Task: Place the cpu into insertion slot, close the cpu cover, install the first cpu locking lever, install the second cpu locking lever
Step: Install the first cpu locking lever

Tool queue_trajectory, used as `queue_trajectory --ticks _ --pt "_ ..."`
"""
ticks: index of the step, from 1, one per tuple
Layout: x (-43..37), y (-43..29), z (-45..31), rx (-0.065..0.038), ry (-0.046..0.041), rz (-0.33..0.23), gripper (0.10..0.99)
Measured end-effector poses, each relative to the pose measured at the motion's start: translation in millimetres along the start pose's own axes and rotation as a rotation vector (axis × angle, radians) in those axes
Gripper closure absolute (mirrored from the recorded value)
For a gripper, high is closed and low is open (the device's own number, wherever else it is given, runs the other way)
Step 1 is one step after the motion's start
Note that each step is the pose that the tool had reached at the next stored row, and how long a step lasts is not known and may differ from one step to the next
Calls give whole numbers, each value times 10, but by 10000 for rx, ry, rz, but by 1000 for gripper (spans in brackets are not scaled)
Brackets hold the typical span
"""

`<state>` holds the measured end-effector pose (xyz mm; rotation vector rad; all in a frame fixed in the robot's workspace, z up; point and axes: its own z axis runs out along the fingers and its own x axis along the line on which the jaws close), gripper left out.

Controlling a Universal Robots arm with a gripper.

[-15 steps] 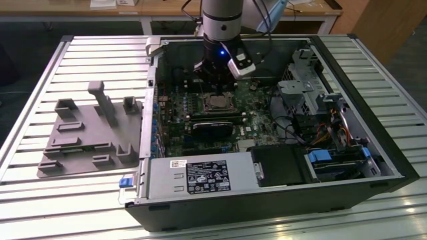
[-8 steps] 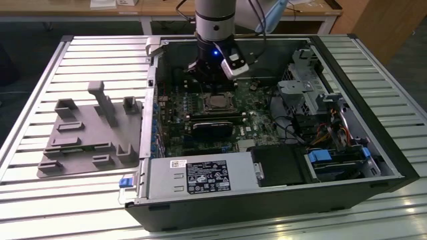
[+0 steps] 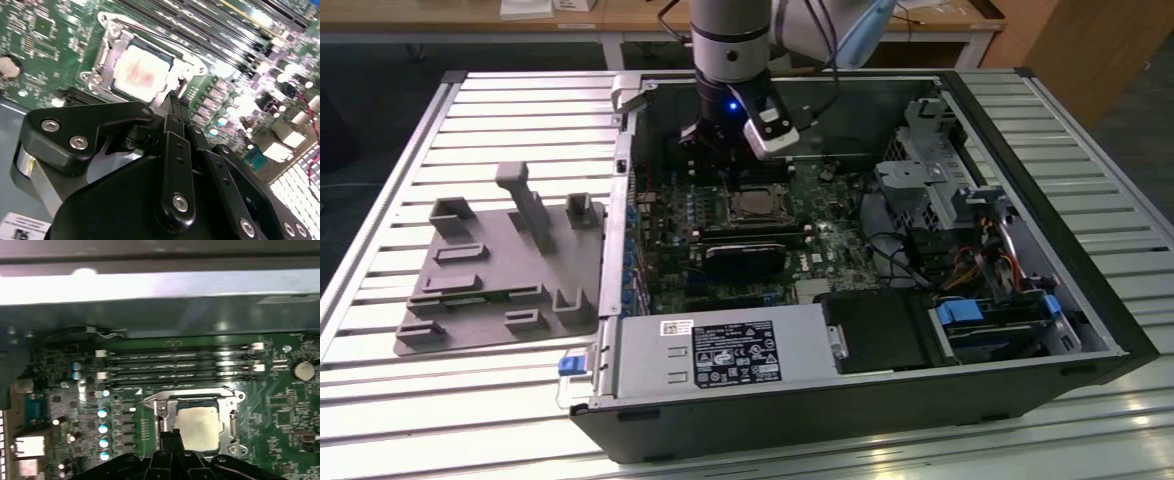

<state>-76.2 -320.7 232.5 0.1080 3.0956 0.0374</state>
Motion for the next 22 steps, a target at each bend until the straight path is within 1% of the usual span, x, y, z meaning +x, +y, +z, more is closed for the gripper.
queue_trajectory --ticks 6,13,15,17,22 --pt "142 -10 -6 0 -15 27 984" --pt "273 -19 -12 -1 -33 39 984" --pt "297 -20 -13 -1 -38 41 984" --pt "301 -21 -21 0 -41 42 984" --pt "298 -19 -86 -2 -50 42 984"
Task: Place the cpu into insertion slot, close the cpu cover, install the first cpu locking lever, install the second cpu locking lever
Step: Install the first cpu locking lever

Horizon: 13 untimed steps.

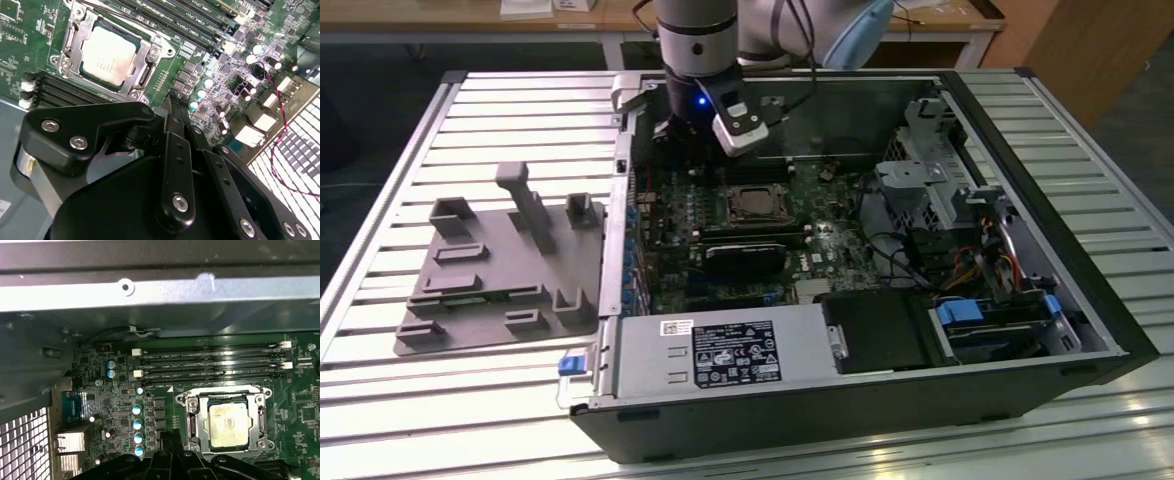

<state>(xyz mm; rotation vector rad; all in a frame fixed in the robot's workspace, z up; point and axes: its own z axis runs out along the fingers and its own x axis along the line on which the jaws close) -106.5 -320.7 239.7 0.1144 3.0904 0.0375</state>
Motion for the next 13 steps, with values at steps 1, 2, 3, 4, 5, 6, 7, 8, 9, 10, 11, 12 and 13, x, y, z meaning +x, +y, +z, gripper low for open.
queue_trajectory --ticks 1,2,3,4,5,6,7,8,9,10,11,12,13 --pt "-1 0 -17 1 -3 0 984" --pt "-2 1 -35 0 -8 0 984" --pt "-2 1 -51 0 -13 0 984" --pt "-3 2 -67 -2 -18 0 984" --pt "-4 2 -81 -2 -24 -1 984" --pt "-4 2 -95 -3 -30 0 984" --pt "-5 3 -110 -2 -36 -1 984" --pt "-6 3 -125 -3 -42 -1 984" --pt "-7 4 -140 -3 -47 -1 984" --pt "-7 4 -154 -3 -53 -1 984" --pt "-8 4 -165 -3 -57 -2 984" --pt "-8 4 -166 -8 -64 -1 984" --pt "-7 4 -166 -32 -68 0 984"
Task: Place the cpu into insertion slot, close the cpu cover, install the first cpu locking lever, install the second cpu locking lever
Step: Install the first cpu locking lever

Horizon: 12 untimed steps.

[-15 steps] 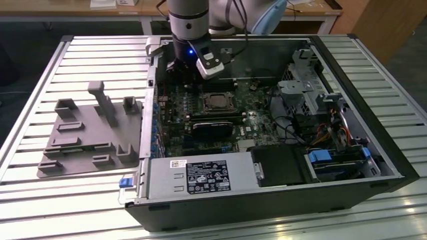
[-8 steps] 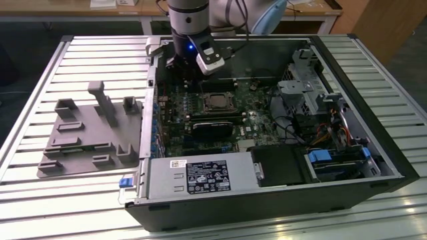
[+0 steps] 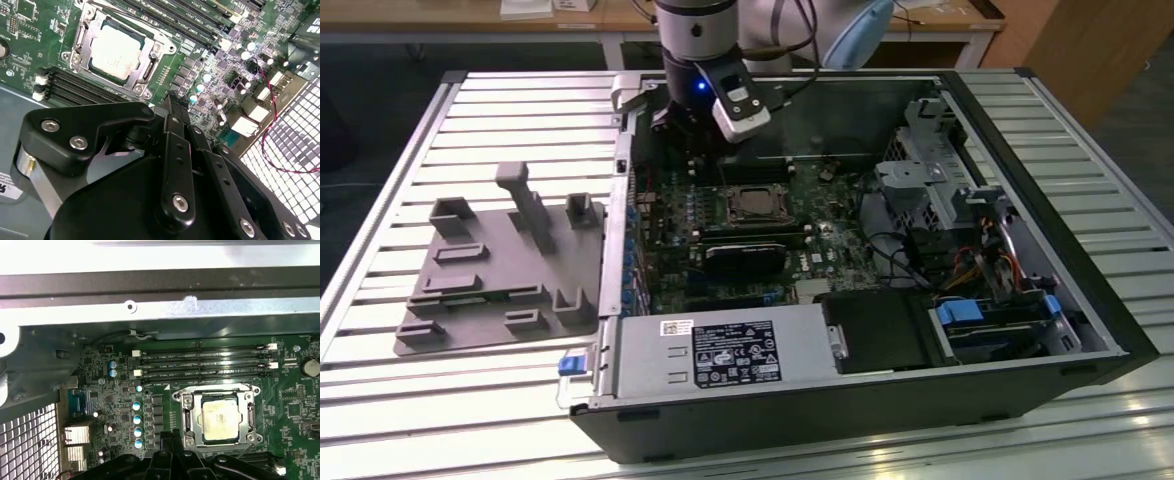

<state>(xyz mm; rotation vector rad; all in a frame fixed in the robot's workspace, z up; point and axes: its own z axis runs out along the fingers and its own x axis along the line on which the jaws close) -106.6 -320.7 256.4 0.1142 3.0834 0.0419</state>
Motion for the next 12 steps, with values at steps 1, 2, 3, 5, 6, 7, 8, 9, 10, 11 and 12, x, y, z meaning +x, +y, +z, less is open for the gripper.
queue_trajectory --ticks 1,2,3,5,6,7,8,9,10,11,12 --pt "2 0 0 -78 0 4 984" --pt "5 0 -1 -191 3 12 984" --pt "10 0 -1 -296 6 17 984" --pt "27 -2 0 -463 17 26 984" --pt "34 -2 0 -572 23 31 984" --pt "40 -3 0 -715 33 40 984" --pt "43 -3 0 -875 45 50 984" --pt "46 -3 0 -1031 57 59 984" --pt "48 -3 1 -1173 66 67 984" --pt "51 -4 1 -1285 75 73 984" --pt "55 -4 2 -1357 81 77 984"
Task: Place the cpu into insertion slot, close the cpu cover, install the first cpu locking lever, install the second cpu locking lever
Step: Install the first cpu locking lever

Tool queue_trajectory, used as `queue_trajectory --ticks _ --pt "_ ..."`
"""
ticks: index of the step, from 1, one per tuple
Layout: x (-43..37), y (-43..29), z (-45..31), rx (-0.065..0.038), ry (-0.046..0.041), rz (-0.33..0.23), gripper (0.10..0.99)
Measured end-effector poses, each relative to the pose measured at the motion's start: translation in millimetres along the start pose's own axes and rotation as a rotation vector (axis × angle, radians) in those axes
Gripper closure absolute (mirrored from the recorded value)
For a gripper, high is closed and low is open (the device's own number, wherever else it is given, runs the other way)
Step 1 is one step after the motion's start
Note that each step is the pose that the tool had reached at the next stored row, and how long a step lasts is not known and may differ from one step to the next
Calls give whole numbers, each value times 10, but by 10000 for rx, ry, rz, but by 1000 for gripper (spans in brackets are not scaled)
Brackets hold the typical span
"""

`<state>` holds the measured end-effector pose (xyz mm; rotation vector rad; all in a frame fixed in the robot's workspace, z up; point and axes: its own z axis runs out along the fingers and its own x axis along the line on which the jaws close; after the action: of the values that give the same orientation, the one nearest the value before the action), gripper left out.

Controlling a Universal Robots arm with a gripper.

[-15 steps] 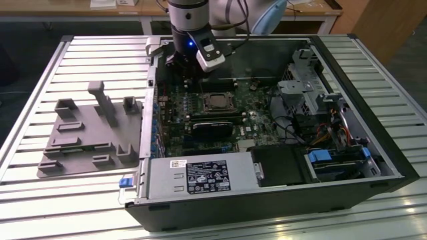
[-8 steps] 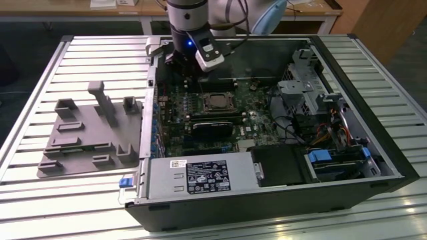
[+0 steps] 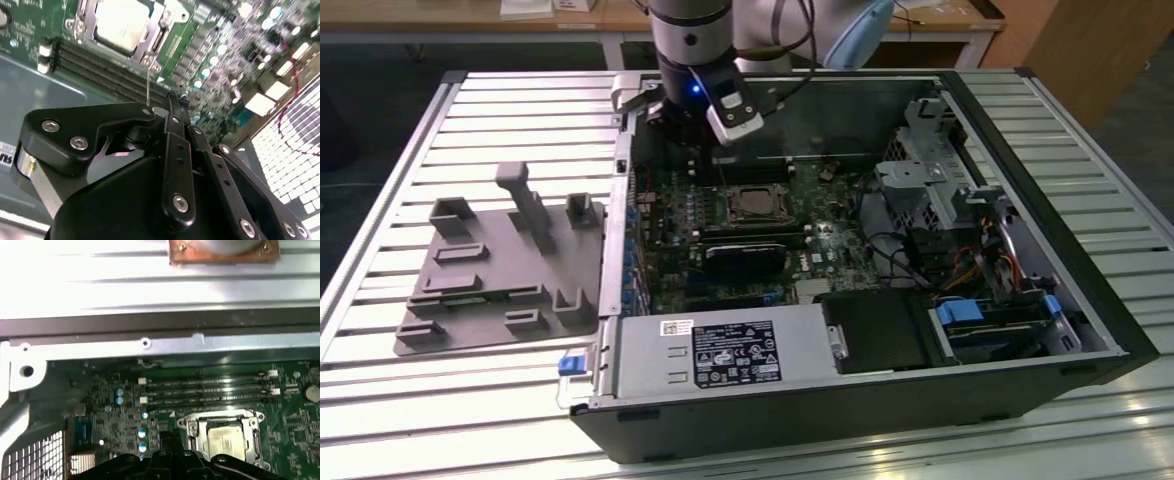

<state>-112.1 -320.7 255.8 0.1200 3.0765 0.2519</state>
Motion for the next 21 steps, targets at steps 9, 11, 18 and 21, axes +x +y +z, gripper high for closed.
queue_trajectory --ticks 9,11,18,21 --pt "12 -6 32 -536 40 32 984" --pt "13 -7 38 -656 47 39 984" --pt "-24 -8 58 -692 49 42 984" --pt "-57 -6 64 -700 52 43 984"
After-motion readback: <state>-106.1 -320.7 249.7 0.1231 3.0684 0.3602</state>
